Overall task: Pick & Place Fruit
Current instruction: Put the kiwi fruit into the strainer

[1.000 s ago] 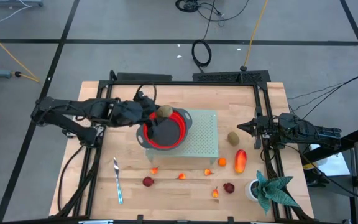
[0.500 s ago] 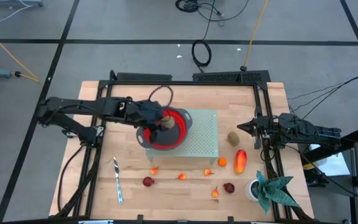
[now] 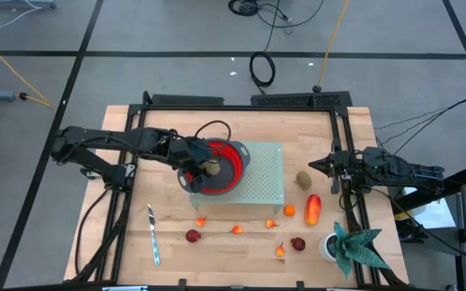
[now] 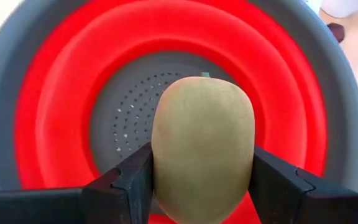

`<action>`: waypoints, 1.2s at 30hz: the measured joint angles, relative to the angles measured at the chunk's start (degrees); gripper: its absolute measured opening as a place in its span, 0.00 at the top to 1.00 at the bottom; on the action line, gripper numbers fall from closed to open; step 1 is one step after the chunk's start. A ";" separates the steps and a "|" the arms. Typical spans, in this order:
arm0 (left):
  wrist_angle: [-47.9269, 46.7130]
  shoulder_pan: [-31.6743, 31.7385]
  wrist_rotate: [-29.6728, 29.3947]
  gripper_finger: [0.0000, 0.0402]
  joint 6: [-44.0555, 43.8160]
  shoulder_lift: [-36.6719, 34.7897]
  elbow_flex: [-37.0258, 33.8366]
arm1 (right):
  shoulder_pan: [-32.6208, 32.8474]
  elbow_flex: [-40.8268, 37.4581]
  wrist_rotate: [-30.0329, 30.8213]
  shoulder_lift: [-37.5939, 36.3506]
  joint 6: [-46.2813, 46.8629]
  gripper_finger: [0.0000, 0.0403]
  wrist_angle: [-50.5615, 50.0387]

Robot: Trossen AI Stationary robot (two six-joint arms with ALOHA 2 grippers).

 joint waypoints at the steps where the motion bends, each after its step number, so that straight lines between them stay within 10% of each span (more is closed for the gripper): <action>1: -0.08 0.00 0.20 0.47 0.01 0.00 0.00 | 0.00 0.01 0.00 0.00 0.00 1.00 0.00; 36: 0.88 -0.72 -0.07 0.47 8.99 3.37 -0.04 | 0.00 0.00 0.00 0.00 0.00 1.00 0.01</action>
